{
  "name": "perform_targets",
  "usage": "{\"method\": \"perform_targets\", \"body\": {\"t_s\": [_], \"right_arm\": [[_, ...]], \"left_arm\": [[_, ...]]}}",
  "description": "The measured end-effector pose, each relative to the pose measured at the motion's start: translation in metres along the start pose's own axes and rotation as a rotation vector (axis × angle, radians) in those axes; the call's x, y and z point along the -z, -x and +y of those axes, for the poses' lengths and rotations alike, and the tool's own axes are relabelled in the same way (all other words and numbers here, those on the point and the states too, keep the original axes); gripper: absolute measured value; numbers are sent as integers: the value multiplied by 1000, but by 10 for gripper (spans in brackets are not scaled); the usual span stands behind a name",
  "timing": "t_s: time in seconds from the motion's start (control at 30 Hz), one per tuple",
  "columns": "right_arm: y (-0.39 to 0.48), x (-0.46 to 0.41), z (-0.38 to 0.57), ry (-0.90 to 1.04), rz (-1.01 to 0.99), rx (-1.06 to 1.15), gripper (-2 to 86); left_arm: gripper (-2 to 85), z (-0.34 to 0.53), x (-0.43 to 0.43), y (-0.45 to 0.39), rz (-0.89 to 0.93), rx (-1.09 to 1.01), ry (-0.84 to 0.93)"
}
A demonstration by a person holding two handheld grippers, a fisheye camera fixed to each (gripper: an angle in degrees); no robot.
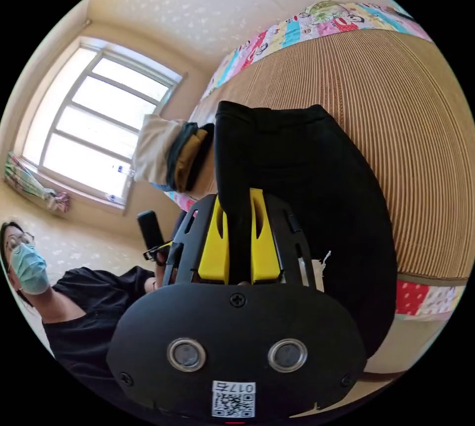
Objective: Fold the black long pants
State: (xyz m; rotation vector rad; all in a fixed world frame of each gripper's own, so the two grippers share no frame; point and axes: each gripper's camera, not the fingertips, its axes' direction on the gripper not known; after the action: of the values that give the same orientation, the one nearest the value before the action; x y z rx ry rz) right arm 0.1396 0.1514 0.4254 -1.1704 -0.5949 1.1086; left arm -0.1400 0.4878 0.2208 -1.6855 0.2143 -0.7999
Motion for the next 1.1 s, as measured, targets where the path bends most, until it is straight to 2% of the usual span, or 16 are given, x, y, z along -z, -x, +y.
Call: {"method": "perform_targets", "body": {"t_s": [0.07,0.13,0.27,0.4,0.53,0.57,0.63,0.77,0.83,0.9,0.97,1.1], "right_arm": [[-26,14,23,-58,-113,-40,85],[-41,19,41,-103,-137,-76,85],[-49,41,77,-232,-167,-75,84],[-29,60,102,-273,-9,-19,79],[0,81,138,-342,278,24,56],[5,81,146,-339,382,23,48],[2,74,149,-284,456,10,40],[6,72,152,-230,337,13,31],[34,81,159,-268,393,60,29],[93,109,177,-390,477,186,26],[135,141,192,-495,470,267,23],[225,222,248,-773,428,432,19]], "left_arm": [[115,-9,-5,16,-2,51,26],[132,-15,-16,37,-20,131,90],[120,-3,-9,49,-32,175,77],[128,2,-8,46,-115,187,119],[133,-2,-20,39,-130,187,148],[129,-4,-23,38,-128,183,151],[107,-12,-40,39,-115,194,173],[58,-25,-48,30,-58,237,186],[25,-33,-34,-9,-96,143,192],[16,-38,-9,-50,-120,40,150],[10,-42,20,-93,-148,-51,101],[4,-40,112,-211,-211,-324,-129]]}}
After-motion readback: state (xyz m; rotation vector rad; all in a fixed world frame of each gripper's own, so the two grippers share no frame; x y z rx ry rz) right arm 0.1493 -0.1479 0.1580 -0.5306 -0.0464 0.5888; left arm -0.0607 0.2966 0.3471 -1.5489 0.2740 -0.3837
